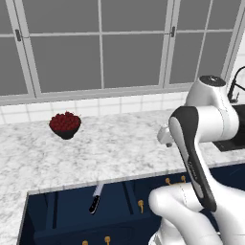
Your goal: Pick up the knife from the drawer and place it on the cutting board. Then place the meat from the plate to the cutting board.
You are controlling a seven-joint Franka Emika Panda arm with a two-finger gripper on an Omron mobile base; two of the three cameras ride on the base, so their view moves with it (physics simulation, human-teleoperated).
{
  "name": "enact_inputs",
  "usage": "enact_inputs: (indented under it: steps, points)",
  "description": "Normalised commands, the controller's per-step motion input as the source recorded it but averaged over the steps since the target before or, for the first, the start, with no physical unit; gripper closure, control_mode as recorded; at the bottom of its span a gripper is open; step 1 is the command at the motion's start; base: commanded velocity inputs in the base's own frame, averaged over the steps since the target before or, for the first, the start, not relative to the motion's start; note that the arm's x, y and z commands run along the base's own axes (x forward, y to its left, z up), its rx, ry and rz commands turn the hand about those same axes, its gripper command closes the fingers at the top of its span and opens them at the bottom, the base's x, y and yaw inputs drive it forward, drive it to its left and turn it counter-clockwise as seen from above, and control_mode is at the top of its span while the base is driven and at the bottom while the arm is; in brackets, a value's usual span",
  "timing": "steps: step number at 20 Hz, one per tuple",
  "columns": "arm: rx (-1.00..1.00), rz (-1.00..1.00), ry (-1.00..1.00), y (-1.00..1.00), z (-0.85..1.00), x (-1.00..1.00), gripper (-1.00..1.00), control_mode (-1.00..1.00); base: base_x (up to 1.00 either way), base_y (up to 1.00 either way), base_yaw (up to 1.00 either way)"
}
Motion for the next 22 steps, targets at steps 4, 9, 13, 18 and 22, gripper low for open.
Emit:
enact_inputs:
  steps: [4, 9, 13, 18, 22]
  points:
    - [0.0, 0.0, -0.03, 0.0, -0.01, -0.21, -1.0, 1.0, -0.09, 0.0, 0.0]
    - [0.0, 0.0, 0.0, 0.0, 0.0, 0.0, -1.0, 1.0, -0.04, -0.64, 0.18]
    - [0.0, 0.0, 0.0, 0.0, 0.0, 0.0, -1.0, 1.0, 0.0, -0.64, 0.47]
    - [0.0, 0.0, 0.0, 0.0, 0.0, 0.0, -1.0, 1.0, 0.0, -0.12, 0.67]
    - [0.0, 0.0, 0.0, 0.0, 0.0, 0.0, -1.0, 1.0, 0.0, 0.0, 0.78]
